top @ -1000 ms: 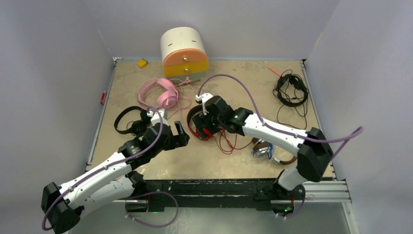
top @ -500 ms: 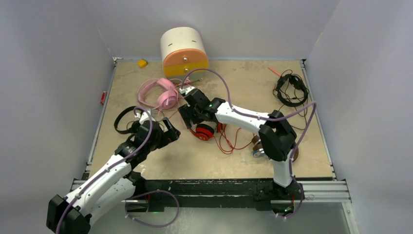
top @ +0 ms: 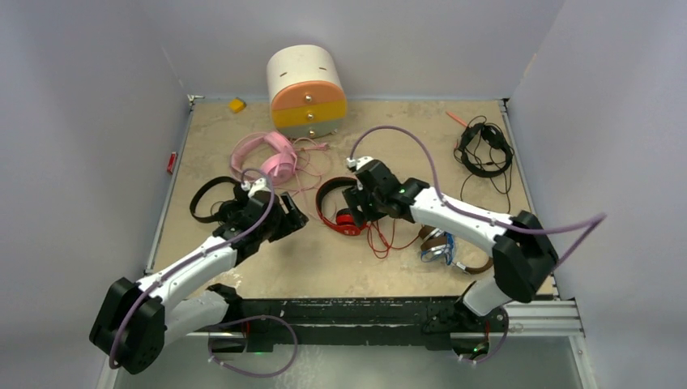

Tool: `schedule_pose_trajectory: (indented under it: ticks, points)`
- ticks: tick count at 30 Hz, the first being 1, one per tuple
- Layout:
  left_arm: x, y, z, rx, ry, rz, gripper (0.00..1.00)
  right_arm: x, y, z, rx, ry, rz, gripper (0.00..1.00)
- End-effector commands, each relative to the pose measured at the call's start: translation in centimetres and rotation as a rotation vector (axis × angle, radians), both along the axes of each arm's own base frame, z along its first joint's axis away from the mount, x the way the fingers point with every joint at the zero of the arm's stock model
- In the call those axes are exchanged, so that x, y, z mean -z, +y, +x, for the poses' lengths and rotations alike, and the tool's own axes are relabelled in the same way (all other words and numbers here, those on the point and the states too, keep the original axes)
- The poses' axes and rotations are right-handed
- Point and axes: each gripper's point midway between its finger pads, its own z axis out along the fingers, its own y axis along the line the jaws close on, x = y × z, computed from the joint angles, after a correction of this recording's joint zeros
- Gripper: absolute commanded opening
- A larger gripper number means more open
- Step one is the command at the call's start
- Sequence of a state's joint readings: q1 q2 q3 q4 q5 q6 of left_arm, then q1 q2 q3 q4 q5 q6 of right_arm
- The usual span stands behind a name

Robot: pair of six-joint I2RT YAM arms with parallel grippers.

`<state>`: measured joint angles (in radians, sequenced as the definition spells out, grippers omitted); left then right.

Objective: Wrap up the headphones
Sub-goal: Move the headphones to the center of the board.

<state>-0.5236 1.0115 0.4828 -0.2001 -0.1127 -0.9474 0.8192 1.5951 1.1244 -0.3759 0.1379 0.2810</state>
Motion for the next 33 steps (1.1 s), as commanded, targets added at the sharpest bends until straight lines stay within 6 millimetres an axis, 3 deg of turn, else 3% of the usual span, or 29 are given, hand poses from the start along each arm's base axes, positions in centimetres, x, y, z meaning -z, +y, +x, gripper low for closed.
schedule_pose_trajectory:
  ticks: [1,7,14,21,25,29,33]
  points:
    - [-2.8,-1.8,3.2,0.027,-0.108,-0.05,0.63,-1.5,-2.6,-0.3,0.056,-0.019,0.016,0.76]
    - [-2.4,-2.1,5.3,0.022,-0.089,-0.04,0.59,-5.4,1.5,0.9,-0.127,-0.11,0.165,0.79]
    - [-2.3,-0.9,7.4,-0.003,-0.091,-0.119,0.51,-7.5,6.6,2.2,-0.268,-0.139,0.201,0.67]
    - [-0.7,-0.9,8.4,0.011,-0.062,-0.117,0.47,-5.6,10.7,3.3,-0.304,-0.095,0.182,0.52]
    - [0.3,-0.7,8.7,0.006,-0.038,-0.114,0.46,-3.6,11.9,3.5,-0.287,-0.052,0.172,0.49]
    - [1.0,-0.8,8.9,0.01,-0.015,-0.117,0.36,-1.7,12.3,3.7,-0.24,-0.045,0.13,0.46]
    - [1.3,-0.7,8.8,0.01,-0.009,-0.112,0.2,-0.1,12.2,4.0,-0.196,-0.049,0.088,0.45]
